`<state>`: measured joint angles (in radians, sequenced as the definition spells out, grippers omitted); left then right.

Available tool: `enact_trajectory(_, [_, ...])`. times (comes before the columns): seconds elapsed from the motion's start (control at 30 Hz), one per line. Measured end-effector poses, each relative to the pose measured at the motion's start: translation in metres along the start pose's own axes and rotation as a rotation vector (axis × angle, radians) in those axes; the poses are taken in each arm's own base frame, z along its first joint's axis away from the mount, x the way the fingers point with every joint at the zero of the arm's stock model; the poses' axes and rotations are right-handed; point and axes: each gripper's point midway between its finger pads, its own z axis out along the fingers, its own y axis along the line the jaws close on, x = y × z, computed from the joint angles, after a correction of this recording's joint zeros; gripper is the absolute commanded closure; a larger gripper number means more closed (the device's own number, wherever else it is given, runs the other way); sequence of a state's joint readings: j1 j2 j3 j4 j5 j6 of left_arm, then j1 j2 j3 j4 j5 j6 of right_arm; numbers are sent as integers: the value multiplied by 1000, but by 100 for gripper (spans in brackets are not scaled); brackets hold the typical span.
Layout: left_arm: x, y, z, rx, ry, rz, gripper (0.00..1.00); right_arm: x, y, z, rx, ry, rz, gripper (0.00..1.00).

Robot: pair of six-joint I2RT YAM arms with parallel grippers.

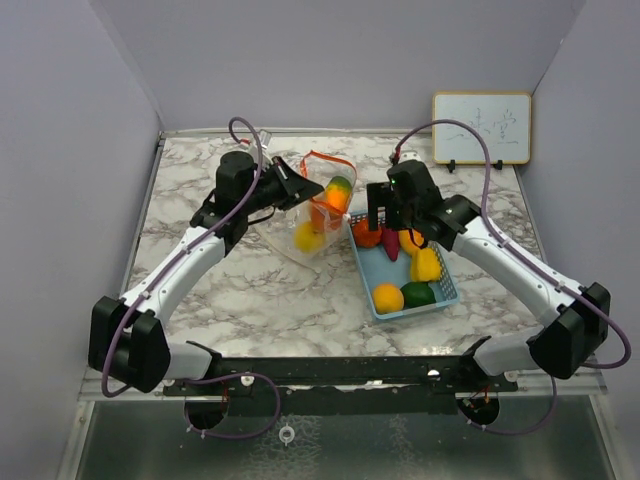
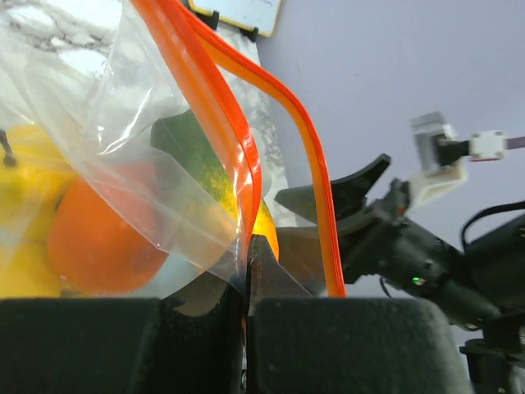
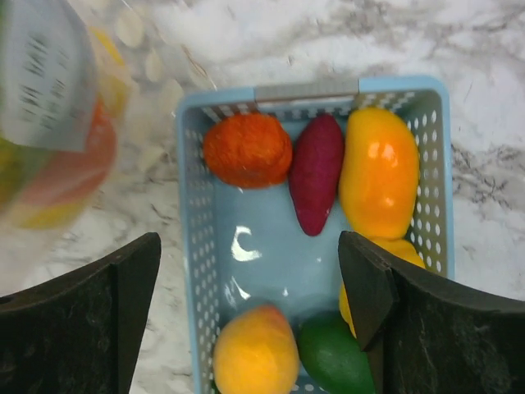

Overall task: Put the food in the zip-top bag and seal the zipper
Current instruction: Pick up the fake vegetable from the bin.

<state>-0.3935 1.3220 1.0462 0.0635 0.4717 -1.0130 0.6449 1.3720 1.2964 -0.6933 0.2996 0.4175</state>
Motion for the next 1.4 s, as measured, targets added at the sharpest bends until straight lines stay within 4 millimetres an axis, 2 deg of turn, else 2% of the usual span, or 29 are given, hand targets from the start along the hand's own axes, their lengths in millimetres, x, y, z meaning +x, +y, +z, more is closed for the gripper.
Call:
enact_trajectory(0.07, [3, 1, 1, 3, 13, -4, 100, 21, -6, 8, 26, 61, -12, 20])
enact_trajectory(0.1, [8, 9, 4, -7, 30, -14, 100, 34, -9, 14, 41, 98, -18, 21])
enact_trajectory(0.13, [14, 18, 5, -23, 47, -25, 100, 43, -10, 18, 52, 124, -21, 23])
enact_trajectory(0.27, [51, 74, 4, -175, 153, -85, 100, 80, -18, 35, 92, 226, -35, 28])
enact_trajectory(0.33, [61, 88, 2, -221, 189, -97, 100, 99, -21, 45, 107, 276, -41, 32])
enact_trajectory(0.4, [65, 93, 0, -241, 207, -92, 100, 117, -23, 54, 122, 318, -46, 33])
enact_trajectory(0.53, [60, 87, 0, -237, 209, -66, 100, 141, -29, 67, 152, 374, -58, 33])
enact_trajectory(0.63, [54, 81, 1, -222, 198, -50, 100, 144, -32, 77, 174, 367, -59, 33])
enact_trajectory(0.87, [54, 78, 0, -220, 196, -50, 100, 132, -40, 100, 234, 287, -47, 35])
enact_trajectory(0.97, [54, 77, -1, -217, 194, -50, 100, 139, -50, 112, 278, 280, -51, 44])
enact_trajectory(1.0, [53, 77, -1, -216, 193, -50, 100, 144, -54, 115, 291, 286, -53, 50])
enact_trajectory(1.07, [53, 76, -1, -216, 193, -50, 100, 149, -60, 119, 314, 285, -51, 71])
enact_trajectory(1.13, [53, 76, -2, -217, 194, -51, 100, 145, -63, 122, 323, 264, -44, 79])
enact_trajectory(1.3, [52, 74, -2, -216, 194, -50, 100, 142, -65, 119, 327, 251, -46, 84])
enact_trajectory(1.4, [48, 69, -1, -209, 188, -44, 100, 133, -63, 103, 301, 247, -43, 85])
